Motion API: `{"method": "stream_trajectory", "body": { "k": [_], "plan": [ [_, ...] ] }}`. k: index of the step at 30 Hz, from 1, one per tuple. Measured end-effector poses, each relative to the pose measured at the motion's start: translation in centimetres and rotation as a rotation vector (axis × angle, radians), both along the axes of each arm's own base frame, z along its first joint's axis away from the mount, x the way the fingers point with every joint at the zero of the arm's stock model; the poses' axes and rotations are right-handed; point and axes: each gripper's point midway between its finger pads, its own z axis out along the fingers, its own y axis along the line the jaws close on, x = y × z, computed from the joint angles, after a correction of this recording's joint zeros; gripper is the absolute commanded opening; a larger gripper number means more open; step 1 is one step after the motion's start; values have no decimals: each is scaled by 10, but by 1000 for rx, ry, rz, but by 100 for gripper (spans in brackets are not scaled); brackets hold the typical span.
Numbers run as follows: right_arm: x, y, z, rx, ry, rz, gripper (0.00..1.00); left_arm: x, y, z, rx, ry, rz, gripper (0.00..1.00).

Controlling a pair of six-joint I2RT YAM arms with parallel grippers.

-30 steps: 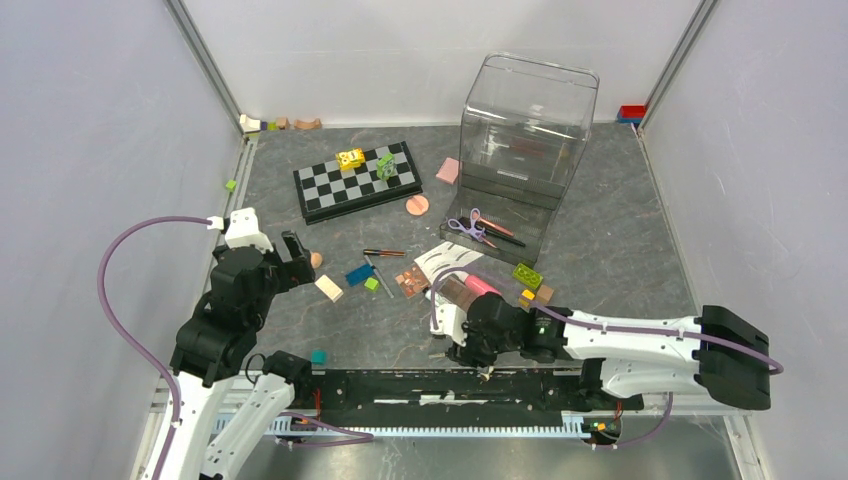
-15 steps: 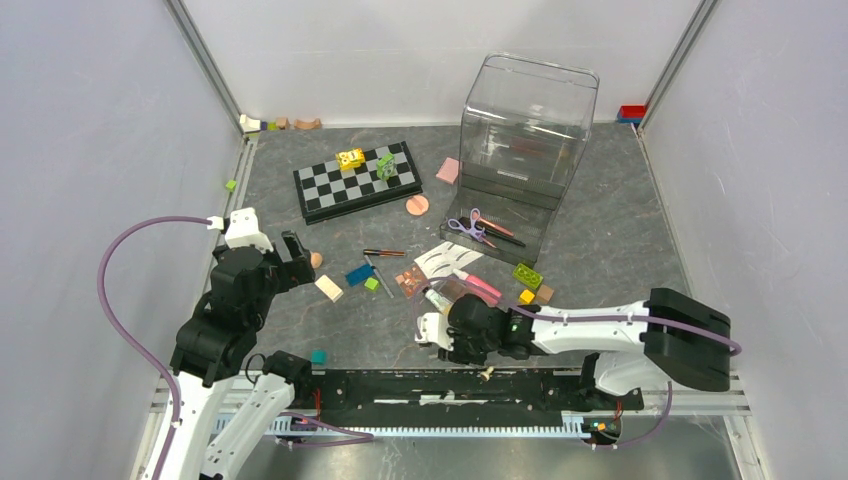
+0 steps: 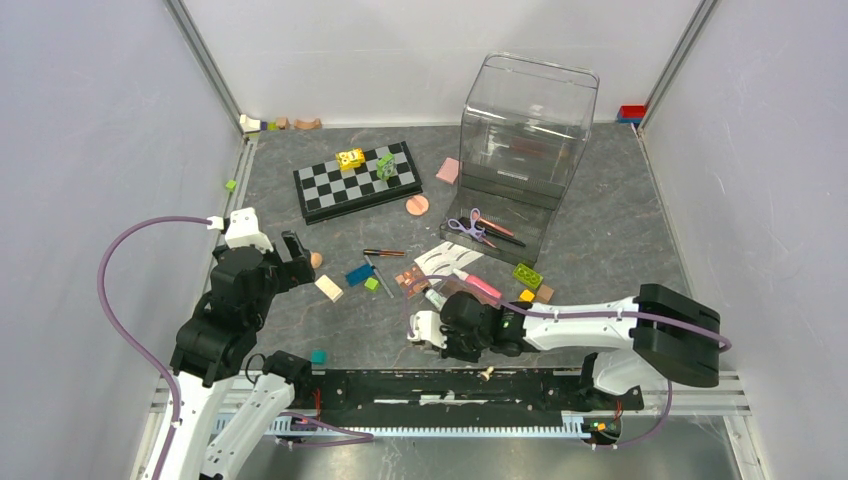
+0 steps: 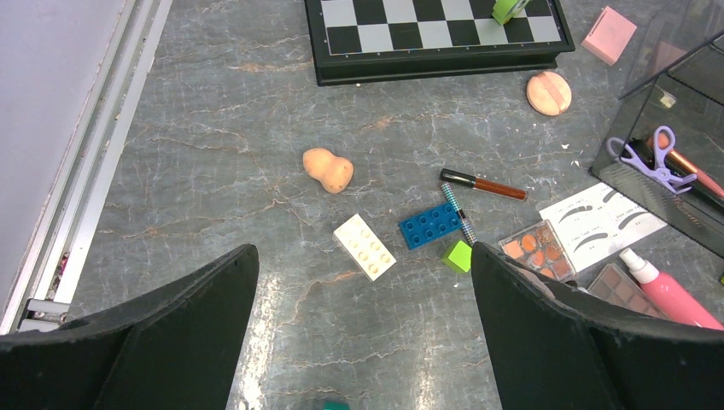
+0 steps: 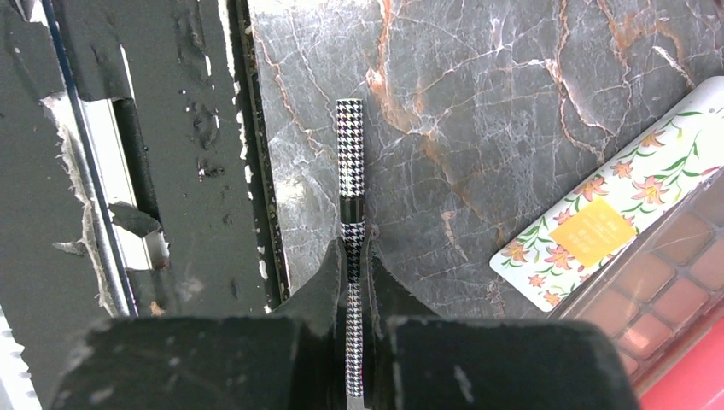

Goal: Organize the makeup
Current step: Pick up the makeup tool from the center of the board, then place the makeup tool in the drawer.

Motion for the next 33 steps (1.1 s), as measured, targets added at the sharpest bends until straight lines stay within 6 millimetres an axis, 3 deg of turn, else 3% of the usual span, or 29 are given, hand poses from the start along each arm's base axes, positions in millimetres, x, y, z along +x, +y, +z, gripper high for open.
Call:
{"method": "stream_trajectory", "body": {
  "k": [4, 7, 12, 18, 28, 33],
  "plan": [
    [0, -1, 8, 18, -11, -1, 0, 0, 0, 0, 0, 0, 0, 100],
    [4, 4, 25, 73, -38, -7, 0, 0, 0, 0, 0, 0, 0, 100],
    [19, 6, 47, 132, -116, -42, 0, 0, 0, 0, 0, 0, 0, 100],
    [69, -11, 62, 149, -218, -167, 0, 0, 0, 0, 0, 0, 0, 100],
    [154, -37, 119, 254, -356, -338, 0, 0, 0, 0, 0, 0, 0, 100],
    [191, -52, 138, 276, -378, -370, 0, 0, 0, 0, 0, 0, 0, 100]
  ]
}}
